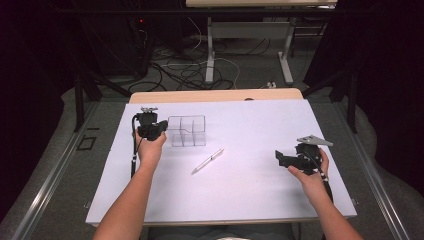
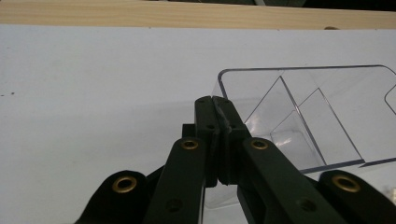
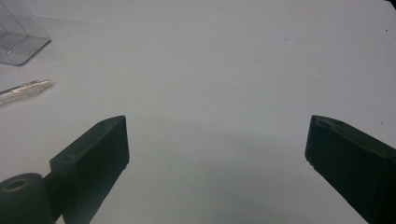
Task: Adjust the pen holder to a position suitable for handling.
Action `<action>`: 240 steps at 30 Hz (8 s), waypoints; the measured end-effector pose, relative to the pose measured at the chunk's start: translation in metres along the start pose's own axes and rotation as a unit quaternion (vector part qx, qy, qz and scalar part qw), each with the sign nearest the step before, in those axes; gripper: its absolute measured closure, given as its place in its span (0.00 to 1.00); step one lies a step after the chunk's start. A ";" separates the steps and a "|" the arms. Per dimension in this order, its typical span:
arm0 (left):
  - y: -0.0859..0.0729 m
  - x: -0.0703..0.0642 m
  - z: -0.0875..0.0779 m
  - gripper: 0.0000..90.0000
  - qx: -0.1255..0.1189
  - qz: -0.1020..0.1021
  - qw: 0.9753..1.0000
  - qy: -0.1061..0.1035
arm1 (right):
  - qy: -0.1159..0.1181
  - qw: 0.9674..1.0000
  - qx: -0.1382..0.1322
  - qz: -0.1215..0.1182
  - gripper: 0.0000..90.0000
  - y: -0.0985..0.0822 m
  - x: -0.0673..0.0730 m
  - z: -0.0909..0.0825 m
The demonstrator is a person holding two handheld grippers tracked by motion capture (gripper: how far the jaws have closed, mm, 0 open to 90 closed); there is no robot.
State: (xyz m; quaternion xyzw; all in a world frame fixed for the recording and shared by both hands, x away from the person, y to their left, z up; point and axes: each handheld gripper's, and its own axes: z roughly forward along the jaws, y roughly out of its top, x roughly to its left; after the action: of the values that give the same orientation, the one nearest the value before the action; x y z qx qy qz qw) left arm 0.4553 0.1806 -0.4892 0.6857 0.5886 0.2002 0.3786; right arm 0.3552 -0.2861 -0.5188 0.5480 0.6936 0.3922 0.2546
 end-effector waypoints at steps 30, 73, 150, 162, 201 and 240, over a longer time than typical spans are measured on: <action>-0.001 -0.056 0.016 1.00 0.006 0.001 0.998 -0.055 | 0.004 1.000 0.001 -0.005 0.07 0.000 0.001 0.001; -0.001 -0.075 0.016 0.91 -0.004 0.017 0.997 -0.079 | 0.004 1.000 0.002 -0.004 0.07 -0.001 0.000 -0.001; -0.043 -0.068 -0.030 0.17 -0.023 0.110 0.981 -0.157 | 0.010 1.000 0.005 -0.007 0.07 -0.002 0.001 -0.001; -0.050 -0.075 -0.025 0.18 0.000 0.142 0.975 -0.169 | 0.012 1.000 0.008 -0.011 0.08 -0.002 0.001 -0.001; -0.074 -0.092 -0.004 0.66 0.150 0.247 0.945 -0.151 | 0.019 1.000 0.013 -0.018 0.09 -0.003 0.003 0.000; -0.079 -0.096 0.011 0.89 0.192 0.264 0.935 -0.136 | 0.022 0.999 0.015 -0.021 0.10 -0.003 0.004 0.001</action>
State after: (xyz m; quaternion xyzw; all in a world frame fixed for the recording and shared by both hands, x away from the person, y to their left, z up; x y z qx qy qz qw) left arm 0.3894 0.0870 -0.5394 0.8967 0.3566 0.0804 0.2496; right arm 0.3531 -0.2823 -0.5214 0.5279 0.7165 0.3882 0.2390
